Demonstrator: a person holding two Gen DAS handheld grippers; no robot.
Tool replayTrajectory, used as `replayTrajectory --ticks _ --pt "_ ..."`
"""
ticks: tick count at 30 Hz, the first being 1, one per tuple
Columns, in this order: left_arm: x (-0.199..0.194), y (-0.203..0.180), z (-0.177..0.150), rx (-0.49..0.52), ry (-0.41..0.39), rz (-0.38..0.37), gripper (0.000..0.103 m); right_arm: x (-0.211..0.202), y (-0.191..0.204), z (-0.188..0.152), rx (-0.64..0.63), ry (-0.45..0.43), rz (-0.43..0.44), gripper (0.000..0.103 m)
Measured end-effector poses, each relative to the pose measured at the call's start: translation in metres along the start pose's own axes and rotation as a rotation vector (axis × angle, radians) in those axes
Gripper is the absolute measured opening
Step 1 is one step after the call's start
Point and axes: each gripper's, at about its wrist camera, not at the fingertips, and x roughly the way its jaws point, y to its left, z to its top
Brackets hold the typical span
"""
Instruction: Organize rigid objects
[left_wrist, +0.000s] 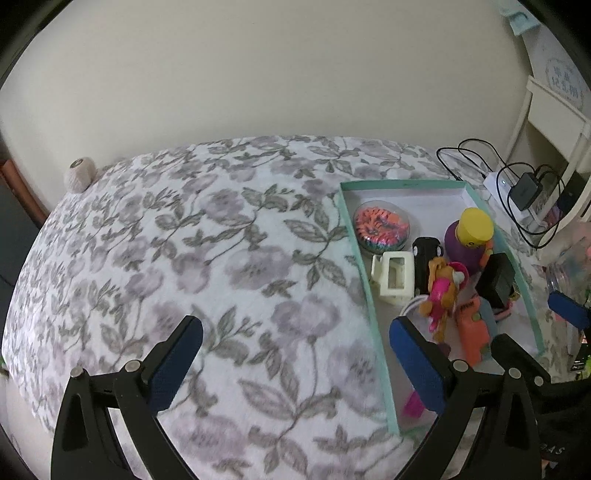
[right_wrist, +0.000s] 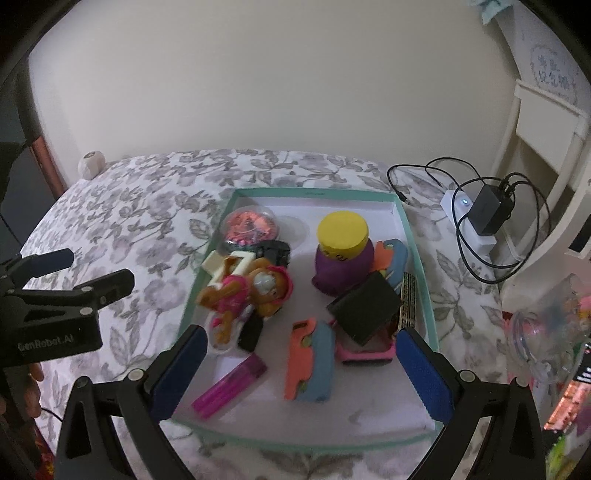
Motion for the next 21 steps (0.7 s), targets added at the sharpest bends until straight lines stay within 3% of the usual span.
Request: replayTrajectory --ticks 12,21 --pt "-0.064 0.025 -0.036 -0.034 -0.028 0.018 0.101 -0.071 0.015 -0.017 0.062 -0.029 -0.033 0.103" --pt "-0.084 0.043 -0.065 -0.064 -0.049 0.080 0.101 -0.089 0.033 -0.030 0.103 -0.021 -0.066 0.103"
